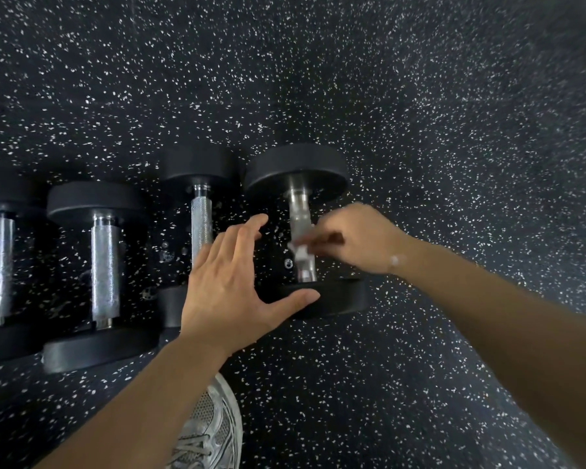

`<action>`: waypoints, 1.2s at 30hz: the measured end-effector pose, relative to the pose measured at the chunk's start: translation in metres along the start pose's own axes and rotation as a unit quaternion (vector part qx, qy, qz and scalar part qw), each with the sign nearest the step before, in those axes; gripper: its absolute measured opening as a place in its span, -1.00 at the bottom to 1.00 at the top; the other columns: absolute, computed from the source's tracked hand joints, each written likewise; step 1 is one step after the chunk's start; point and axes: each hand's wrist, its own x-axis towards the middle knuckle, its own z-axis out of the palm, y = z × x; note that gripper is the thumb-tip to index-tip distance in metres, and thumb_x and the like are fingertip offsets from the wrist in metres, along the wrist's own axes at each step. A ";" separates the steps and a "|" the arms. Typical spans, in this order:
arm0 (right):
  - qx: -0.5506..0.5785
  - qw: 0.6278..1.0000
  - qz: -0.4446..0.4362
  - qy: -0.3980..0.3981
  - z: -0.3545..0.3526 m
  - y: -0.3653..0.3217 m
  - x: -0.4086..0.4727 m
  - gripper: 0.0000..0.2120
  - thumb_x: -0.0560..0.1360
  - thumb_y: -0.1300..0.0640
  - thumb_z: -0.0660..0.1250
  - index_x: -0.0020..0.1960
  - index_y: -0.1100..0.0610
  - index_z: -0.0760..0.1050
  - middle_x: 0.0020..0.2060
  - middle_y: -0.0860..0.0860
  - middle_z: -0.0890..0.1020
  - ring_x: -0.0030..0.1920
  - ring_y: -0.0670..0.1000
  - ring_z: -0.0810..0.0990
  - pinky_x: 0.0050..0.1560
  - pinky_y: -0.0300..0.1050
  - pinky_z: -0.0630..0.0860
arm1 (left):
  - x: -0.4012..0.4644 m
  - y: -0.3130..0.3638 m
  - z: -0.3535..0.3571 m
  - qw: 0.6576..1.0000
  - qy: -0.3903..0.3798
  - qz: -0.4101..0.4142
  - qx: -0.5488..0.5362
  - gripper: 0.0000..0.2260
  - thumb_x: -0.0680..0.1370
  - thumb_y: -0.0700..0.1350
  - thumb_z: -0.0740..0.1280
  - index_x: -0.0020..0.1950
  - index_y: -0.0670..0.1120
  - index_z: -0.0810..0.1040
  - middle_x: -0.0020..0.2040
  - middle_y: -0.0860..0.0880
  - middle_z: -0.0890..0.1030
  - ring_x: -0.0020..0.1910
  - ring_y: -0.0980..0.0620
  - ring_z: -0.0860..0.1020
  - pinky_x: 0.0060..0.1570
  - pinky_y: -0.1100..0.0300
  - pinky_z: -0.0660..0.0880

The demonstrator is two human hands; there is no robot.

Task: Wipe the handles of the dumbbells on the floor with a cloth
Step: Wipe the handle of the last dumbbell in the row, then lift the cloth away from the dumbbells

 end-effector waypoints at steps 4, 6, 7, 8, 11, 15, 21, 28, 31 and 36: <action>0.032 0.979 0.056 0.191 0.006 0.010 0.015 -0.75 0.59 0.00 0.38 0.24 -0.20 0.63 -0.03 -0.15 0.71 -0.09 -0.08 0.65 -0.04 -0.04 0.57 | 0.000 -0.003 0.000 1.000 0.005 0.005 0.001 0.00 0.32 0.69 0.07 0.58 0.08 0.17 0.36 0.12 0.46 0.37 0.07 0.46 0.45 0.06 0.25; 0.074 0.976 0.066 0.192 0.012 0.007 0.014 -0.73 0.58 0.05 0.40 0.25 -0.17 0.63 -0.04 -0.16 0.69 -0.13 -0.17 0.61 -0.05 -0.10 0.55 | -0.001 -0.004 0.001 1.000 0.006 0.008 -0.003 -0.01 0.33 0.67 0.10 0.58 0.08 0.18 0.35 0.12 0.47 0.35 0.07 0.47 0.45 0.03 0.28; 0.086 0.979 0.066 0.173 0.015 0.005 0.010 -0.72 0.58 0.05 0.39 0.26 -0.17 0.62 -0.04 -0.18 0.67 -0.13 -0.21 0.59 -0.05 -0.15 0.53 | -0.001 -0.005 0.001 1.000 0.009 0.010 -0.006 -0.02 0.34 0.67 0.11 0.57 0.07 0.19 0.34 0.11 0.47 0.34 0.06 0.48 0.45 0.01 0.31; 0.088 0.983 0.060 0.148 0.017 0.003 0.004 -0.72 0.58 0.04 0.39 0.27 -0.18 0.61 -0.02 -0.20 0.67 -0.10 -0.24 0.58 -0.03 -0.21 0.52 | -0.001 -0.005 0.002 1.000 0.012 0.011 -0.008 -0.03 0.35 0.66 0.11 0.57 0.06 0.19 0.33 0.10 0.48 0.34 0.05 0.49 0.45 -0.01 0.33; 0.103 0.993 0.033 0.035 0.015 0.000 -0.015 -0.73 0.57 0.03 0.41 0.25 -0.16 0.64 -0.01 -0.29 0.64 -0.03 -0.28 0.60 0.04 -0.36 0.48 | -0.001 -0.004 0.002 1.000 0.008 0.007 -0.011 -0.01 0.34 0.67 0.09 0.58 0.06 0.18 0.36 0.09 0.48 0.37 0.03 0.48 0.47 -0.06 0.35; 0.093 0.992 0.049 -0.075 0.004 -0.009 -0.022 -0.75 0.58 0.05 0.41 0.22 -0.18 0.65 0.04 -0.30 0.64 0.00 -0.31 0.60 0.08 -0.41 0.45 | 0.001 0.000 -0.001 1.000 -0.012 0.001 -0.009 0.01 0.31 0.68 0.11 0.59 0.10 0.13 0.41 0.10 0.44 0.42 0.04 0.43 0.51 -0.05 0.29; 0.142 0.985 0.074 0.061 -0.024 -0.053 -0.035 -0.73 0.61 -0.04 0.36 0.31 -0.16 0.60 0.11 -0.27 0.66 -0.16 -0.47 0.57 -0.12 -0.51 0.40 | -0.003 -0.006 -0.048 0.999 -0.013 0.002 -0.044 -0.02 0.33 0.60 0.25 0.60 0.12 0.10 0.44 0.07 0.40 0.45 0.01 0.38 0.51 -0.11 0.28; 0.155 0.977 0.015 0.144 -0.102 -0.155 -0.050 -0.71 0.61 0.02 0.39 0.32 -0.10 0.59 0.08 -0.30 0.62 -0.14 -0.52 0.53 -0.06 -0.46 0.50 | -0.027 -0.004 -0.196 0.992 0.050 0.079 0.081 -0.03 0.35 0.57 0.27 0.62 0.08 0.15 0.42 0.05 0.42 0.42 -0.03 0.40 0.47 -0.05 0.30; 0.156 0.967 -0.016 0.199 -0.136 -0.206 -0.054 -0.69 0.60 0.03 0.40 0.33 -0.10 0.59 0.05 -0.33 0.63 -0.10 -0.48 0.54 -0.04 -0.46 0.45 | -0.047 0.000 -0.266 0.981 0.077 0.105 0.142 -0.03 0.38 0.59 0.20 0.62 0.06 0.16 0.43 -0.02 0.44 0.42 -0.08 0.42 0.46 -0.12 0.32; 0.146 0.956 -0.060 0.247 -0.175 -0.301 -0.064 -0.70 0.58 0.07 0.41 0.30 -0.05 0.62 -0.42 -0.34 0.55 -0.43 -0.30 0.47 -0.34 -0.45 0.35 | -0.091 0.018 -0.360 0.964 0.158 0.122 0.173 -0.07 0.38 0.54 0.26 0.60 0.03 0.23 0.39 -0.05 0.49 0.39 -0.12 0.46 0.42 -0.17 0.36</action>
